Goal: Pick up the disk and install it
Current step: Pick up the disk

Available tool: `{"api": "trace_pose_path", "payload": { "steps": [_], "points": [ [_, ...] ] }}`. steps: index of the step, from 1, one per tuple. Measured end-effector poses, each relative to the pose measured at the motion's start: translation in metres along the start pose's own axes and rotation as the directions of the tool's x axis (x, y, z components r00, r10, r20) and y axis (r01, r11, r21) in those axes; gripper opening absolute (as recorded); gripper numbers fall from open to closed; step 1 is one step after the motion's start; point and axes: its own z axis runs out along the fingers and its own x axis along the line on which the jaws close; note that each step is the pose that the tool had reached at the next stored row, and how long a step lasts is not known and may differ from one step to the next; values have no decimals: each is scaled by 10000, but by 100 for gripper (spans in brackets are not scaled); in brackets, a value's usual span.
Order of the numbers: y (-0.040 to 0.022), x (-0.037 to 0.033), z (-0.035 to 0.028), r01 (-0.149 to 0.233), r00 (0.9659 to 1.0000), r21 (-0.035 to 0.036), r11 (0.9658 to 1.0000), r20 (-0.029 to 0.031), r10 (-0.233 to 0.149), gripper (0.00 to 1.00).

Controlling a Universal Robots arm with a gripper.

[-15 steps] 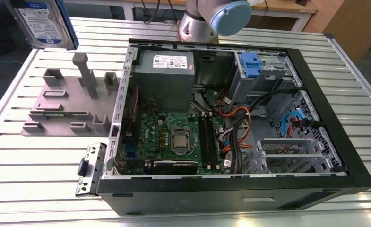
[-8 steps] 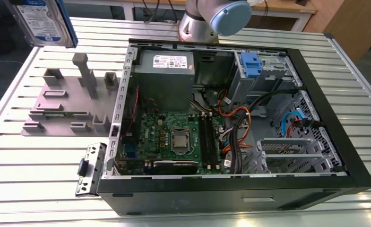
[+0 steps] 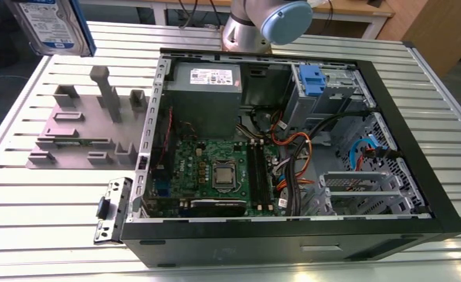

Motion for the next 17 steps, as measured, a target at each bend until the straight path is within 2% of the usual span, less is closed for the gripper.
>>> {"api": "trace_pose_path", "payload": {
  "steps": [17],
  "points": [
    [2, -7, -144, 0, 10000, -1, 10000, 12, 0, 36]
  ]
}}
